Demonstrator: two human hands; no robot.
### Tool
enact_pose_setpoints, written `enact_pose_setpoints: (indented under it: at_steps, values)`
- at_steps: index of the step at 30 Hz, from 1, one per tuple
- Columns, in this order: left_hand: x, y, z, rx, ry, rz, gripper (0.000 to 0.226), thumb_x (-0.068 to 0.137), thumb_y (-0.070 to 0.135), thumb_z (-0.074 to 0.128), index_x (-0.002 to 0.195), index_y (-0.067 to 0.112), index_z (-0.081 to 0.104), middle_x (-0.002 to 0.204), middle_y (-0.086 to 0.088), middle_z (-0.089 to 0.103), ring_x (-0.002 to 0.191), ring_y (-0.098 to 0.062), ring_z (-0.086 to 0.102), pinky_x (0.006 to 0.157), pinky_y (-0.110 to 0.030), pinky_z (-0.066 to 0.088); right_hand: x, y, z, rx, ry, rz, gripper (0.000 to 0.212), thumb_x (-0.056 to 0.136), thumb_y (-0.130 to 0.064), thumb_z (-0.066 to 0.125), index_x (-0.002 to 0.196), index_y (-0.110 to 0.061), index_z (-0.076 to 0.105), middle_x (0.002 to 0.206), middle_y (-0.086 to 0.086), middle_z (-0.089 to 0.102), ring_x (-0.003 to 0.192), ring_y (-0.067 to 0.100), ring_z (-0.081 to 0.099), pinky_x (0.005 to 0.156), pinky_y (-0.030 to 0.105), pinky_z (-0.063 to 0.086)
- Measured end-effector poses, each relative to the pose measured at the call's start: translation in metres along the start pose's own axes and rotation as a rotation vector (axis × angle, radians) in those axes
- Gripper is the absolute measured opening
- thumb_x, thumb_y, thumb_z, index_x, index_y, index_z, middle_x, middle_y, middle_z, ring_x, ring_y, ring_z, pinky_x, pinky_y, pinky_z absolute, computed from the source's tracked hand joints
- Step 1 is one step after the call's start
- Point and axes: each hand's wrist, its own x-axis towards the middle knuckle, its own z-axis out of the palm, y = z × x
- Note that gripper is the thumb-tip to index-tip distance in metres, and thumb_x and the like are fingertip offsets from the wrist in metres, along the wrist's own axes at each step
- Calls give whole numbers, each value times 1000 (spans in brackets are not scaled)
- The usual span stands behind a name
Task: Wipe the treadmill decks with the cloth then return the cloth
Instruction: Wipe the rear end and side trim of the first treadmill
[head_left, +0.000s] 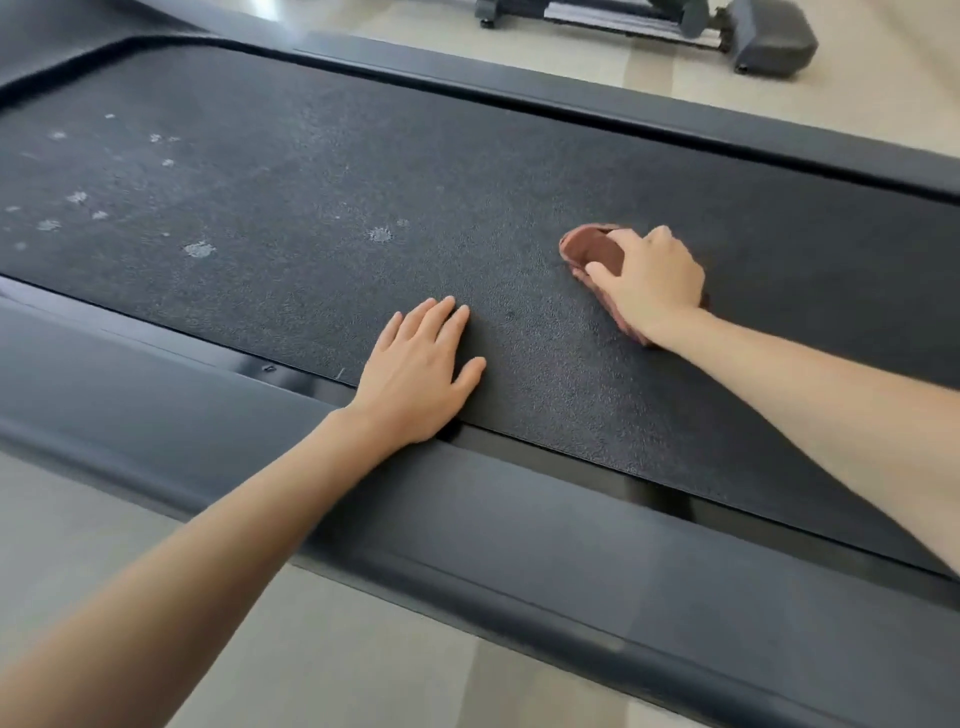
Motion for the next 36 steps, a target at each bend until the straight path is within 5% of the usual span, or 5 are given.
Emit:
enact_pose_setpoints:
  at_steps: [9, 18, 25, 32, 36]
  values:
    - [7, -23, -6, 45, 20, 26, 59, 96, 44, 34, 147, 16, 27, 155, -5, 21, 144, -22, 13, 117, -40, 8, -70, 7, -28, 11, -88, -868, 45, 82, -41, 66, 123, -23, 61, 101, 6, 57, 86, 23, 56, 66, 32, 49]
    - [-8, -54, -23, 38, 8, -37, 54, 96, 48, 31, 146, 29, 27, 155, 6, 20, 144, -14, 12, 118, -37, 10, 55, 21, 2, -134, -57, -53, 52, 92, -52, 45, 134, -21, 46, 116, 19, 50, 104, 39, 53, 74, 38, 42]
    - [-42, -112, -47, -16, 23, -264, 55, 93, 46, 39, 143, 22, 37, 153, 0, 27, 143, -18, 18, 117, -37, 14, 4, -99, 22, 50, 9, -553, 43, 88, -50, 53, 122, -24, 56, 105, 9, 53, 98, 29, 54, 72, 35, 45]
    - [-49, -114, -44, 6, 16, -246, 56, 93, 46, 40, 144, 24, 33, 154, 0, 25, 143, -17, 16, 118, -36, 12, -33, -65, 7, 157, 20, -1210, 43, 83, -50, 52, 115, -25, 66, 95, 3, 61, 77, 19, 57, 65, 28, 48]
    - [-48, -113, -44, 9, 18, -254, 56, 93, 46, 41, 144, 24, 33, 154, 0, 26, 143, -17, 17, 117, -37, 13, 39, -80, 20, 79, -10, -621, 45, 85, -51, 54, 124, -29, 58, 106, 7, 55, 99, 28, 56, 76, 35, 46]
